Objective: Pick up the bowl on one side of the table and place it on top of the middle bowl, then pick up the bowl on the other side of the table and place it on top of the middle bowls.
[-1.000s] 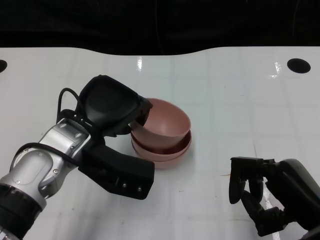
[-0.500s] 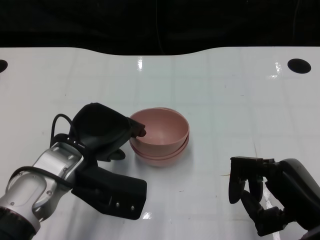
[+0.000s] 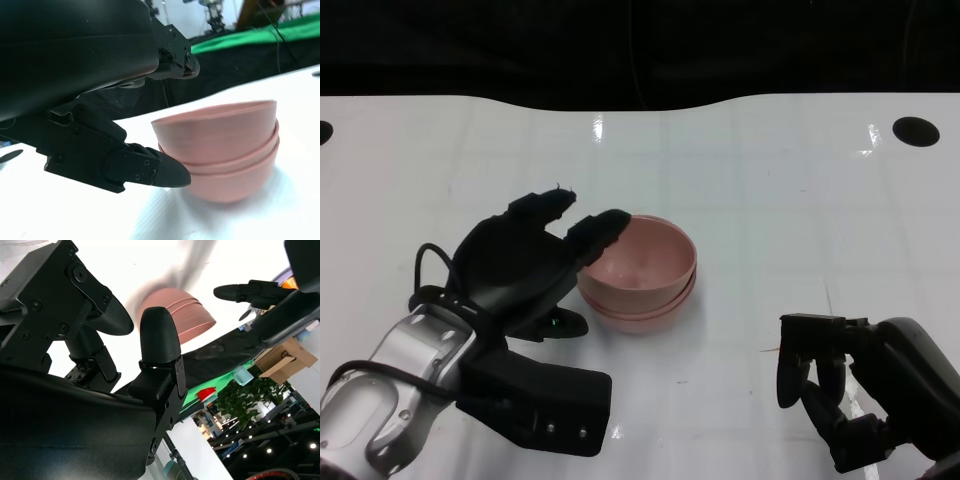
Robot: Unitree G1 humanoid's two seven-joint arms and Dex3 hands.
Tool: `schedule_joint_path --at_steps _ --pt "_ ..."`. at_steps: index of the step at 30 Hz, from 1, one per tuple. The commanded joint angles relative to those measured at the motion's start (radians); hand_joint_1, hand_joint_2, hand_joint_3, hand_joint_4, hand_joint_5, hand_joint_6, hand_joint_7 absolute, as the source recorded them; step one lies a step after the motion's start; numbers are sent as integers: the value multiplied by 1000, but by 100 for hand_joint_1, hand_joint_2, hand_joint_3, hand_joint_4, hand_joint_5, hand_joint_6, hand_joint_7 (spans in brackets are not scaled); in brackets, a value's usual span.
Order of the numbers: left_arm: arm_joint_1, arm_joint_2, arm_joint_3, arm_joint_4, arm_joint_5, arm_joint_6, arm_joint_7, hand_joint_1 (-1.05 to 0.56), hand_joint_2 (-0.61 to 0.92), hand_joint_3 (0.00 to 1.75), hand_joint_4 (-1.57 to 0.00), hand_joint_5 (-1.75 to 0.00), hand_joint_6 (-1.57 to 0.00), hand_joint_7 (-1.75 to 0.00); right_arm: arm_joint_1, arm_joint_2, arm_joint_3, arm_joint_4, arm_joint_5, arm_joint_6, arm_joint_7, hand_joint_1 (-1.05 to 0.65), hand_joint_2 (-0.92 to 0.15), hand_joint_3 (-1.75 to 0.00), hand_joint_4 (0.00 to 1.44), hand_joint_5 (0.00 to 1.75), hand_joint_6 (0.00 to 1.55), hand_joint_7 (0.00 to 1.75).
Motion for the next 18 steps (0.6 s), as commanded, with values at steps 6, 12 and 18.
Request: schedule_joint_path --at_steps 6,12,18 --pt "132 41 123 -166 -142 -27 -9 -67 92 30 -17 -5 -19 -3 -2 -2 -7 8 5 -7 -2 -7 -16 -163 96 175 79 159" --pt "269 -13 202 -285 -282 -46 0 -55 92 22 -28 -30 -32 -8 0 -3 -6 5 7 -2 5 -7 -16 -163 95 175 79 159" --pt "426 -61 250 -396 -370 -64 12 -42 92 28 -12 -101 -47 -16 -1 1 -5 8 3 -5 1 -7 -16 -163 95 175 79 159"
